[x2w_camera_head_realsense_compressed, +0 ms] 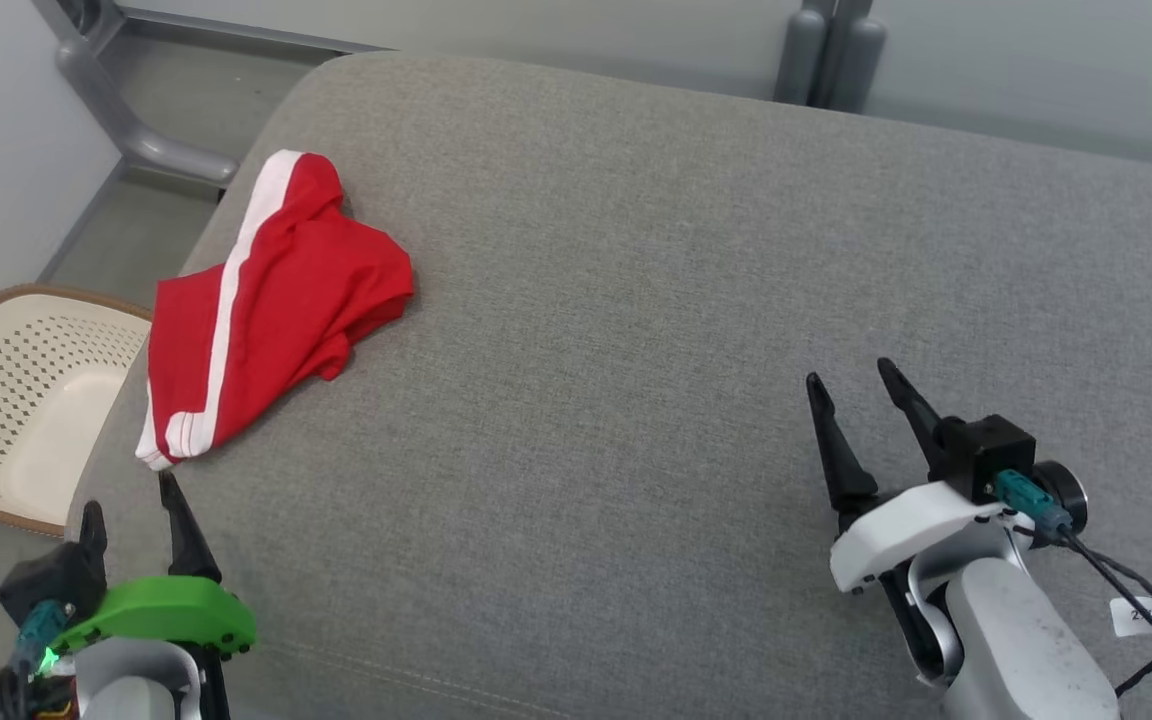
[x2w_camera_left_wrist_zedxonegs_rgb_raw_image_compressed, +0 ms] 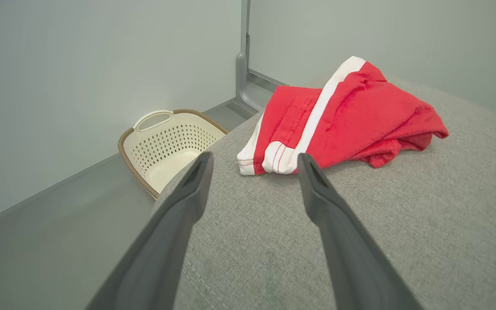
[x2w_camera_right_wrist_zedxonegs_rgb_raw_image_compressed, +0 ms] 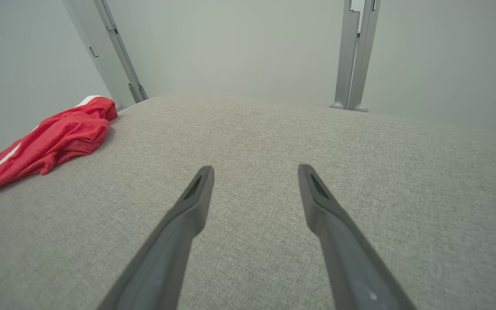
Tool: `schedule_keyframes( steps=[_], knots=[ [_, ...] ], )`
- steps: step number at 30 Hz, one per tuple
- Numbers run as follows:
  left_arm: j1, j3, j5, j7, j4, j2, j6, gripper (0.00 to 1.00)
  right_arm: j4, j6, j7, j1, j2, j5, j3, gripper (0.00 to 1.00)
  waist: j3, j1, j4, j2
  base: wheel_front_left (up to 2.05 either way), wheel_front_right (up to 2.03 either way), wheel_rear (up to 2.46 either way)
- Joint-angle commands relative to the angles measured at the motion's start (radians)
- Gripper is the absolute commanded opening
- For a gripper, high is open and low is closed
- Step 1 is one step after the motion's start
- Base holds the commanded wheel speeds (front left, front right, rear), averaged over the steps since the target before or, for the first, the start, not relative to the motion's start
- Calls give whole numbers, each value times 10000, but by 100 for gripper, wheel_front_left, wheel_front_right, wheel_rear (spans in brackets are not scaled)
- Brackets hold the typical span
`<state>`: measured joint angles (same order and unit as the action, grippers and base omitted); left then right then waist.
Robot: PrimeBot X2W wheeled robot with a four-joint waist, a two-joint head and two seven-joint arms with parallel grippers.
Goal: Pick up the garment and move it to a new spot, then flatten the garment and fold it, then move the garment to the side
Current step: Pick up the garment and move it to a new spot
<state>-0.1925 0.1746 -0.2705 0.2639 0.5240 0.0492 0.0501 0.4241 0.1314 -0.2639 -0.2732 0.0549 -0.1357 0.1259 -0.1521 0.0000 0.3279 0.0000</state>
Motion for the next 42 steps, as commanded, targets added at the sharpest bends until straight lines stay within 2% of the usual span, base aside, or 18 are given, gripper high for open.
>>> schedule_keyframes(
  steps=[1,6,13,15,23,24,25,28,31,35,42],
  knots=[
    [-461,142,111,2,302,138,-251,100,-145,-15,-5,-251,164,45,11,100,-657,0,-519,0,0,0,0],
    [-1637,447,345,2,1414,464,-898,100,-429,-15,-3,-513,417,-39,103,100,-1239,0,-929,0,0,0,0],
    [-3024,501,549,4,3358,1029,-1274,100,-1054,-15,-3,-819,702,-221,-162,100,-1994,0,-1474,0,0,0,0],
    [-3335,519,545,2,3936,1155,-1297,100,-1177,-15,-3,-853,789,-240,-199,100,-2165,0,-1611,0,0,0,0],
    [-4400,690,393,-90,6224,1476,-625,100,-1281,-15,-3,-1003,884,-287,-301,100,-2555,0,-2015,0,0,0,0],
    [-4448,638,456,-87,6371,1496,-589,23,-1271,-15,-5,-1005,876,-274,-313,100,-2553,0,-2052,0,0,0,0],
    [-4500,597,489,-80,6441,1497,-587,0,-1252,-15,-5,-1000,865,-278,-339,100,-2538,0,-2072,0,0,0,0],
    [-4641,448,688,-63,6255,1541,-468,0,-1110,-15,-3,-932,806,-310,-427,100,-2410,0,-2087,0,0,0,0],
    [-4659,349,857,-6,5195,1504,-413,0,-953,-15,-3,-823,719,-337,-535,100,-2191,0,-2050,0,0,0,0],
    [-4448,97,1255,-1,3814,1446,-638,0,-800,-15,-3,-719,526,-416,-688,100,-1825,0,-2058,0,0,0,0],
    [-4840,-727,1865,0,2354,882,-1056,0,-560,-15,-3,-418,253,-512,-866,100,-1219,0,-2447,0,0,0,0]
  ],
)
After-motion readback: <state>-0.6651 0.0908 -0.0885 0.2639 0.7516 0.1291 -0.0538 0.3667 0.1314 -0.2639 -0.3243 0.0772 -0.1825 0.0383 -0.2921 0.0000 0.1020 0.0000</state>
